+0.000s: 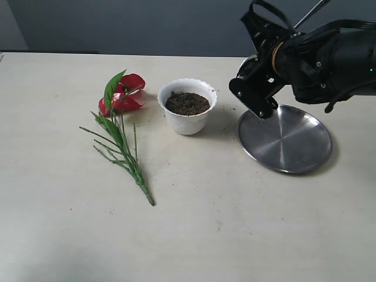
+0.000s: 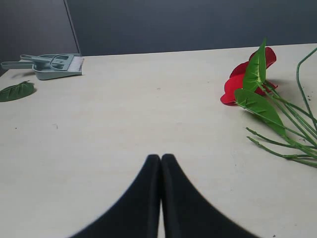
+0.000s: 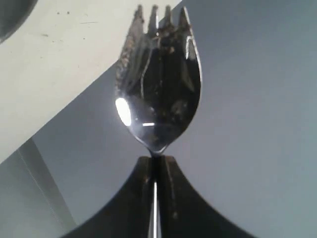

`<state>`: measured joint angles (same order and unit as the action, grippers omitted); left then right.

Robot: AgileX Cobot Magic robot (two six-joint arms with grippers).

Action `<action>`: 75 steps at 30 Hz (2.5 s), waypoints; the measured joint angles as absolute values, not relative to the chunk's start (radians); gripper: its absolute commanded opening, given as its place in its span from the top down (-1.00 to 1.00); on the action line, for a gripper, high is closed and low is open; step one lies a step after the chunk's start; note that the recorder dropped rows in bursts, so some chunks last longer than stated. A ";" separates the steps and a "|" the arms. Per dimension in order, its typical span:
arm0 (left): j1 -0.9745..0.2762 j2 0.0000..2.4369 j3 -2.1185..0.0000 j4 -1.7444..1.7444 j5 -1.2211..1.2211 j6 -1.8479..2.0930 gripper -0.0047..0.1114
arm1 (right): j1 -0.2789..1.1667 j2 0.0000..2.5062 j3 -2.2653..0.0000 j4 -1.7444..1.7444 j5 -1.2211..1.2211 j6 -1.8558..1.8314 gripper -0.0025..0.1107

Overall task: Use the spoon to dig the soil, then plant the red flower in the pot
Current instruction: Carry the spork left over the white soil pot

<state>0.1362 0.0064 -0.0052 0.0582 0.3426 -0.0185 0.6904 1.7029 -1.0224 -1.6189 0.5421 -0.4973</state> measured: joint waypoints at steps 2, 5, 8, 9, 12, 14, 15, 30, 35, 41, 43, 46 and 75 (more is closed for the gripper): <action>0.136 0.006 -0.005 0.058 0.343 -0.019 0.91 | 0.690 1.711 -1.022 -1.674 0.531 -0.501 0.97; 0.136 0.006 -0.005 0.058 0.343 -0.019 0.91 | 0.690 1.715 -1.022 -1.718 0.509 -0.520 0.97; 0.136 0.006 -0.005 0.058 0.343 -0.019 0.91 | 0.690 1.718 -1.031 -1.726 0.468 -0.535 0.97; 0.136 0.006 -0.005 0.058 0.343 -0.019 0.91 | 0.690 1.719 -1.033 -1.726 0.454 -0.539 0.97; 0.136 0.006 -0.005 0.058 0.343 -0.019 0.91 | 0.690 1.719 -1.037 -1.729 0.402 -0.604 0.97; 0.136 0.006 -0.005 0.058 0.343 -0.019 0.91 | 0.690 1.719 -1.037 -1.731 0.380 -0.684 0.97; 0.136 0.006 -0.005 0.058 0.343 -0.019 0.91 | 0.690 1.719 -1.037 -1.731 0.374 -0.719 0.97; 0.136 0.006 -0.005 0.058 0.343 -0.019 0.91 | 0.690 1.719 -1.122 -1.734 0.425 -1.019 0.97; 0.136 0.006 -0.005 0.058 0.343 -0.019 0.91 | 0.713 1.719 -1.126 -1.734 0.487 -1.092 0.97; 0.136 0.006 -0.005 0.058 0.343 -0.019 0.91 | 0.766 1.719 -1.126 -1.734 0.489 -1.107 0.97; 0.136 0.006 -0.005 0.058 0.343 -0.019 0.91 | 0.775 1.719 -1.126 -1.734 0.491 -1.107 0.97; 0.136 0.006 -0.005 0.058 0.343 -0.019 0.91 | 0.777 1.719 -1.126 -1.734 0.500 -1.117 0.97; 0.136 0.006 -0.005 0.058 0.343 -0.019 0.91 | 0.783 1.860 -1.212 -1.734 0.551 -1.143 0.97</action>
<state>0.1362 0.0064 -0.0052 0.0582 0.3426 -0.0185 0.7834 1.8599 -1.2120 -1.7338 0.5506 -1.1435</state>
